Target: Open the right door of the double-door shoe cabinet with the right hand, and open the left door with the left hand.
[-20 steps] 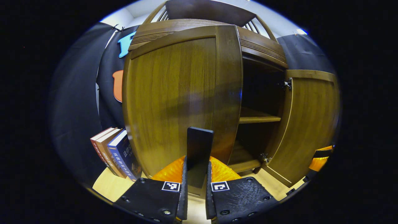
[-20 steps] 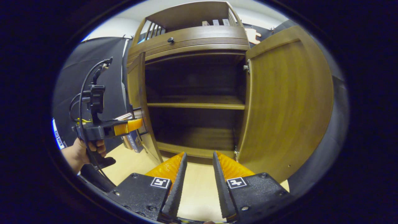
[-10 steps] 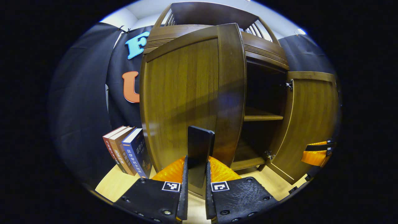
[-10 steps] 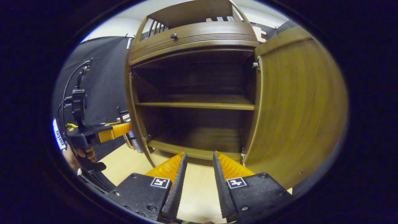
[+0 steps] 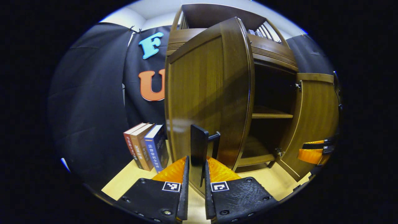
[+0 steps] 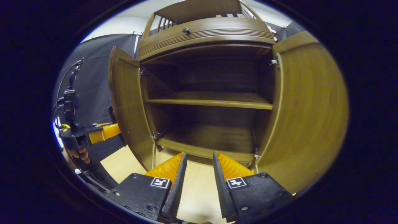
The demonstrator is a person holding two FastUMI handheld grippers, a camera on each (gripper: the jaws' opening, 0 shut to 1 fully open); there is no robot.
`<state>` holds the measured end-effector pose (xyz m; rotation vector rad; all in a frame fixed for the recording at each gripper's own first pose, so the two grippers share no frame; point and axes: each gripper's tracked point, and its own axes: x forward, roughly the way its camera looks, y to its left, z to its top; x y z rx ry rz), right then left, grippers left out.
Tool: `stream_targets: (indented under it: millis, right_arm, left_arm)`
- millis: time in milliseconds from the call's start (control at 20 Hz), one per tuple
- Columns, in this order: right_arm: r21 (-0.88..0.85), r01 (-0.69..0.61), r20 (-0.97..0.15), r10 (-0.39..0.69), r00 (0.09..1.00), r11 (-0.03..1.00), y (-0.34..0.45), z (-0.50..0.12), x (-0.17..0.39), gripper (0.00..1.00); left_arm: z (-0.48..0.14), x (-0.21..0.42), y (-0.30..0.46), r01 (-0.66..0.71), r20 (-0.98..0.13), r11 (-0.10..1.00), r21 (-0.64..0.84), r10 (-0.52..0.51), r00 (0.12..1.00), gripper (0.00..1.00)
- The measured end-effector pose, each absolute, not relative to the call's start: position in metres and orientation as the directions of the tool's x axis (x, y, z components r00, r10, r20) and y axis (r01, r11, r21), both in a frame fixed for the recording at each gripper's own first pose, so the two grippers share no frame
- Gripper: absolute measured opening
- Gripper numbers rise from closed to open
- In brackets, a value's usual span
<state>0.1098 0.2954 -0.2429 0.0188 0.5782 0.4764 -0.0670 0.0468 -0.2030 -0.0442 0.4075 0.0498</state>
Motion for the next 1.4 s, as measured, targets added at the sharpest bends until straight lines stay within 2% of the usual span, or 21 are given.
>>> stream_targets:
  millis: [50,300,450,750,800,850,1000,1050,1100,1400]
  right_arm:
    - [0.150,-0.440,-0.517,0.450,0.728,0.885,0.300,-0.242,0.110,0.53]
    - [0.137,-0.481,-0.518,0.476,0.711,0.866,0.317,-0.243,0.112,0.55]
    - [0.144,-0.498,-0.518,0.494,0.699,0.855,0.324,-0.244,0.105,0.53]
    - [0.151,-0.512,-0.521,0.508,0.686,0.846,0.334,-0.245,0.103,0.55]
    - [0.148,-0.513,-0.522,0.507,0.686,0.846,0.336,-0.245,0.102,0.55]
    - [0.147,-0.514,-0.522,0.508,0.686,0.845,0.335,-0.245,0.102,0.55]
    - [0.144,-0.515,-0.525,0.506,0.685,0.845,0.336,-0.246,0.102,0.53]
    - [0.140,-0.515,-0.528,0.504,0.683,0.845,0.337,-0.247,0.101,0.53]
    - [0.138,-0.517,-0.529,0.504,0.683,0.845,0.337,-0.246,0.101,0.53]
    - [0.123,-0.521,-0.539,0.498,0.679,0.845,0.352,-0.246,0.094,0.53]
  left_arm:
    - [-0.204,-0.071,0.054,-0.072,-0.401,0.997,-0.032,0.053,0.914,0.21]
    - [-0.211,-0.088,0.079,-0.133,-0.424,0.990,-0.037,0.105,0.900,0.21]
    - [-0.214,-0.098,0.090,-0.170,-0.435,0.984,-0.057,0.128,0.891,0.21]
    - [-0.203,-0.101,0.120,-0.201,-0.395,0.978,-0.049,0.166,0.904,0.19]
    - [-0.195,-0.095,0.129,-0.215,-0.381,0.976,-0.046,0.181,0.906,0.30]
    - [-0.193,-0.108,0.132,-0.214,-0.384,0.974,-0.070,0.172,0.907,0.00]
    - [-0.202,-0.100,0.140,-0.189,-0.381,0.979,-0.074,0.147,0.913,0.02]
    - [-0.200,-0.100,0.142,-0.183,-0.380,0.980,-0.079,0.141,0.914,0.15]
    - [-0.201,-0.100,0.144,-0.174,-0.380,0.982,-0.079,0.132,0.915,0.00]
    - [-0.200,-0.100,0.157,-0.136,-0.375,0.986,-0.097,0.091,0.923,0.02]
